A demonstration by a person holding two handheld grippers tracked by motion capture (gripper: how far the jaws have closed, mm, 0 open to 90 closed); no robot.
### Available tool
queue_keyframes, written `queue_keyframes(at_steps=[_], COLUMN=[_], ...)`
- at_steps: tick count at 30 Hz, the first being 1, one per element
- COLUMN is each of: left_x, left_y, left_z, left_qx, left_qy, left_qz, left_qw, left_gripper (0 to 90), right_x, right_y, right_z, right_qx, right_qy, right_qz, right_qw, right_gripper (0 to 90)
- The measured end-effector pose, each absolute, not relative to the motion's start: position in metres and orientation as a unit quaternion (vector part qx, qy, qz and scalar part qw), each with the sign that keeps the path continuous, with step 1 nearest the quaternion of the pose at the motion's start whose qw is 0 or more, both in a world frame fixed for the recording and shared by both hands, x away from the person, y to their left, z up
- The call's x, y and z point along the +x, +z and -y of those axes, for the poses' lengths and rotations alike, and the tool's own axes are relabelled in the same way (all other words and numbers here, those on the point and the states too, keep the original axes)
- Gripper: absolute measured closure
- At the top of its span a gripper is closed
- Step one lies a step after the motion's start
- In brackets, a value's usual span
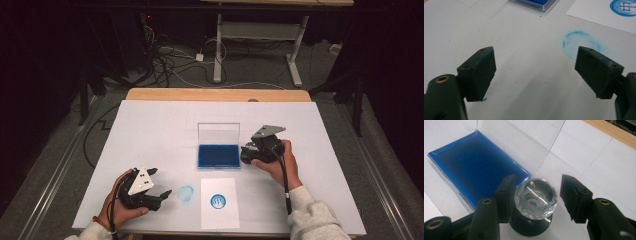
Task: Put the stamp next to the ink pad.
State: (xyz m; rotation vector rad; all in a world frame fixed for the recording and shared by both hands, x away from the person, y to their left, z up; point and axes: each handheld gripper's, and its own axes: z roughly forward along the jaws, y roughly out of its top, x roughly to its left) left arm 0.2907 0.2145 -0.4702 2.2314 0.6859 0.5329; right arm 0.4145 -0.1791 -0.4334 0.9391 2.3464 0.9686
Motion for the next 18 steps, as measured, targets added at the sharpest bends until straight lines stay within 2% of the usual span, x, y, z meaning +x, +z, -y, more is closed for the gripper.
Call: queue_keyframes(at_steps=[3, 13, 18], left_x=[0.291, 0.291, 0.291], left_y=[-0.470, -0.471, -0.471], left_z=[-0.215, -0.214, -0.214], left_qx=[0.868, 0.869, 0.870], left_qy=[0.207, 0.206, 0.205], left_qz=[-0.266, -0.266, -0.264], left_qw=[0.365, 0.363, 0.363], left_gripper=[16.7, 16.7, 16.8], right_x=[0.414, 0.412, 0.410], right_y=[-0.430, -0.421, -0.414], right_z=[0.181, 0.185, 0.187], right_qx=[0.341, 0.342, 0.356], right_qy=[0.353, 0.382, 0.398], right_qz=[-0.843, -0.825, -0.805], right_qw=[0.221, 0.237, 0.258], right_gripper=[42.5, 37.4, 28.4])
